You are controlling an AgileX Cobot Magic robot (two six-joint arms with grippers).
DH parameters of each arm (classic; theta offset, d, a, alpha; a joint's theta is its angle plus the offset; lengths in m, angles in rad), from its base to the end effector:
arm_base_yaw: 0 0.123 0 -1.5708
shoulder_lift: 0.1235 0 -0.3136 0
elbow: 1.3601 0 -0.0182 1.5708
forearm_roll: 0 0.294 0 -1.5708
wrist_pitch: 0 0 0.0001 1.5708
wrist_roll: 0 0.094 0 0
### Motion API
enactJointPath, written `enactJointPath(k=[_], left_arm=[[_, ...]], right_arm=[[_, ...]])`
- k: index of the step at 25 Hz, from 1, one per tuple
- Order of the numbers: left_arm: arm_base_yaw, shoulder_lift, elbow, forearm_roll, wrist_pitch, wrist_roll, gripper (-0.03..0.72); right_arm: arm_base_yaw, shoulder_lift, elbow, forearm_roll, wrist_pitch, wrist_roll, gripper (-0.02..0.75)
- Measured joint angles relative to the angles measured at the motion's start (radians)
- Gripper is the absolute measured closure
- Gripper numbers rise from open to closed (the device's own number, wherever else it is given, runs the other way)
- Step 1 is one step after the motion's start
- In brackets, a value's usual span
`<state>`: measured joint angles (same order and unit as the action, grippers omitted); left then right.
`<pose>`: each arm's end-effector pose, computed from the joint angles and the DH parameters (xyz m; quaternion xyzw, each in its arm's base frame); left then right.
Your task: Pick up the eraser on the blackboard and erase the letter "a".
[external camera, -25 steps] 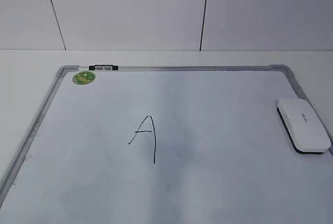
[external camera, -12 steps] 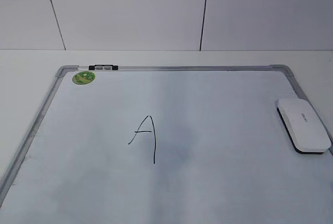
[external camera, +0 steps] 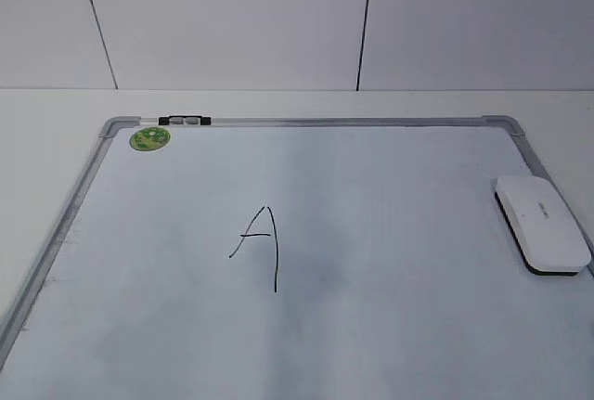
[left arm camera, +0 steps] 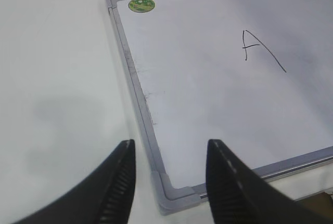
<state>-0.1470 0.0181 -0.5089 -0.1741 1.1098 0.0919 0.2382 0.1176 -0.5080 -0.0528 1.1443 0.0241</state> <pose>0.0039 -0.0153 0.2964 0.1081 0.8580 -0.1004 0.4920 0.0224 0.0008 0.2911 -0.0954 0.8942 0.0309 0.4364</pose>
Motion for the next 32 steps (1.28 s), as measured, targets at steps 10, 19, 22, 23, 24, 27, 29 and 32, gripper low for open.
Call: enactJointPath(k=[10, 19, 22, 23, 24, 27, 29, 32], left_arm=[[0.0, 0.0, 0.0, -0.004, -0.001, 0.0, 0.357], [0.011, 0.0, 0.0, -0.004, -0.001, 0.0, 0.413], [0.044, 0.0, 0.0, -0.004, -0.001, 0.0, 0.433], [0.057, 0.0, 0.0, -0.004, -0.001, 0.0, 0.44], [0.074, 0.0, 0.0, -0.004, -0.001, 0.0, 0.442], [0.127, 0.0, 0.0, -0.004, -0.001, 0.0, 0.444], [0.159, 0.0, 0.0, -0.004, -0.001, 0.0, 0.444], [0.187, 0.0, 0.0, -0.004, -0.001, 0.0, 0.444]], right_arm=[[0.0, 0.0, 0.0, -0.004, 0.0, 0.0, 0.145], [-0.006, -0.002, 0.0, -0.004, 0.0, 0.0, 0.145], [-0.026, -0.002, 0.0, -0.004, 0.0, 0.0, 0.145], [-0.038, -0.002, 0.0, -0.004, 0.0, 0.0, 0.145], [-0.049, -0.002, 0.0, -0.004, 0.0, 0.0, 0.145], [-0.095, -0.002, 0.0, -0.004, 0.0, 0.0, 0.146], [-0.126, -0.002, 0.0, -0.004, 0.0, 0.0, 0.145], [-0.157, -0.003, 0.0, -0.004, 0.0, 0.0, 0.145]])
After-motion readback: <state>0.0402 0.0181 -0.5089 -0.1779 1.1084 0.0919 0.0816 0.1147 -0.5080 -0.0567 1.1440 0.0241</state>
